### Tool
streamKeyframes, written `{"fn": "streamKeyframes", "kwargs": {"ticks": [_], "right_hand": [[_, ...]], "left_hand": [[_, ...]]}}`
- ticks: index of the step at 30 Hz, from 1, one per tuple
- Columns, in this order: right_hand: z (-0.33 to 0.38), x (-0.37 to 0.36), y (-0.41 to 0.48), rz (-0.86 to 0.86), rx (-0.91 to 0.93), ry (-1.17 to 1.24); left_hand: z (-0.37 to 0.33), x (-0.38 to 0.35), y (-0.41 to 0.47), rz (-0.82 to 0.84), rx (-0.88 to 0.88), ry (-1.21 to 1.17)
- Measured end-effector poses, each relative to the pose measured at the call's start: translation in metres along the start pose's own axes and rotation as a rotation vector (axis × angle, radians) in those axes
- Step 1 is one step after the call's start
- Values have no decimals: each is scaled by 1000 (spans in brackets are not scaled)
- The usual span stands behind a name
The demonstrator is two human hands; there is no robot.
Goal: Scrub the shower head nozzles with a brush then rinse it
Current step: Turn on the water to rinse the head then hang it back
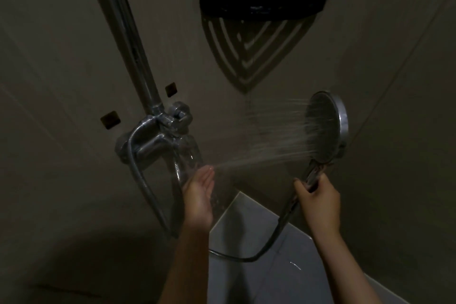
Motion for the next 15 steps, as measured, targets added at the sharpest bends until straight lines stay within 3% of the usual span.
{"fn": "streamKeyframes", "kwargs": {"ticks": [15], "right_hand": [[-23, 24, 8, -55, -157, -39]], "left_hand": [[2, -9, 6, -70, -25, -9]]}}
Point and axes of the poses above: each hand's wrist, its own y-axis towards the middle knuckle, its own x-axis out of the back of the hand, z = x × y, the point moved 5 cm from there along y, towards the middle knuckle
